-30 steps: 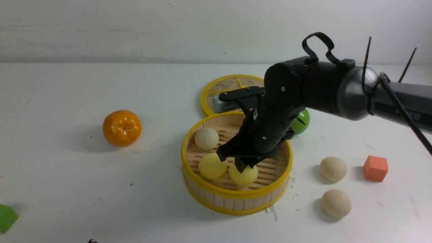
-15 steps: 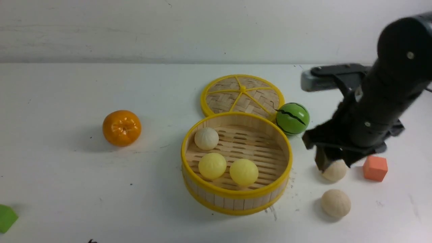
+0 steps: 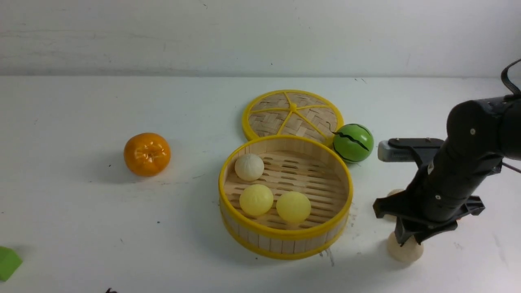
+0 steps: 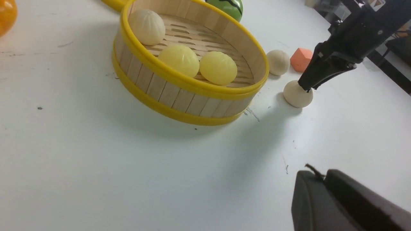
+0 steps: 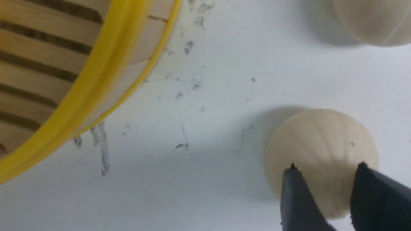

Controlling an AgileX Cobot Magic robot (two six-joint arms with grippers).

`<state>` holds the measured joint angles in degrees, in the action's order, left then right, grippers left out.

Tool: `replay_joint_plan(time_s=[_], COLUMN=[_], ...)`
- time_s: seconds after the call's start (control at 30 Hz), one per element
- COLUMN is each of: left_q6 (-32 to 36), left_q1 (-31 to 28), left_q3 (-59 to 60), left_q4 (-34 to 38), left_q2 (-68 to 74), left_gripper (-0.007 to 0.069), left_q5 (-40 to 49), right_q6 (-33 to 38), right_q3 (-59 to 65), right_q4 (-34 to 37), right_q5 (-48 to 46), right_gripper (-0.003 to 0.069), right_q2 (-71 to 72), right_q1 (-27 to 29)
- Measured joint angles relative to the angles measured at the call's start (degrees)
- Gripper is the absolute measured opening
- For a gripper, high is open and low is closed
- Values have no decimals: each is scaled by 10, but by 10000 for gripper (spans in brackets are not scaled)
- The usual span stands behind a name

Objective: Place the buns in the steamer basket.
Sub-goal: Use the right arm to grab a steamed stuffed bun

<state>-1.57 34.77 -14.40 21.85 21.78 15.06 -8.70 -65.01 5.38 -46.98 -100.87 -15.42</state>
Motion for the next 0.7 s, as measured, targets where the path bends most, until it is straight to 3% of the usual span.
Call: replay_joint_plan(time_s=[0.43,0.7], left_q6=[0,0], left_q1=[0,0], left_q3=[0,0], left_q4=[0,0], left_q2=[0,0], left_gripper=[62,68], left_q5=[0,0], right_q6=[-12,-10], right_q3=[0,0], right_q4=[-15,-15], right_q5=[19,24], right_gripper=[245,98], right_q2=[-8,-9], right_q1=[0,0])
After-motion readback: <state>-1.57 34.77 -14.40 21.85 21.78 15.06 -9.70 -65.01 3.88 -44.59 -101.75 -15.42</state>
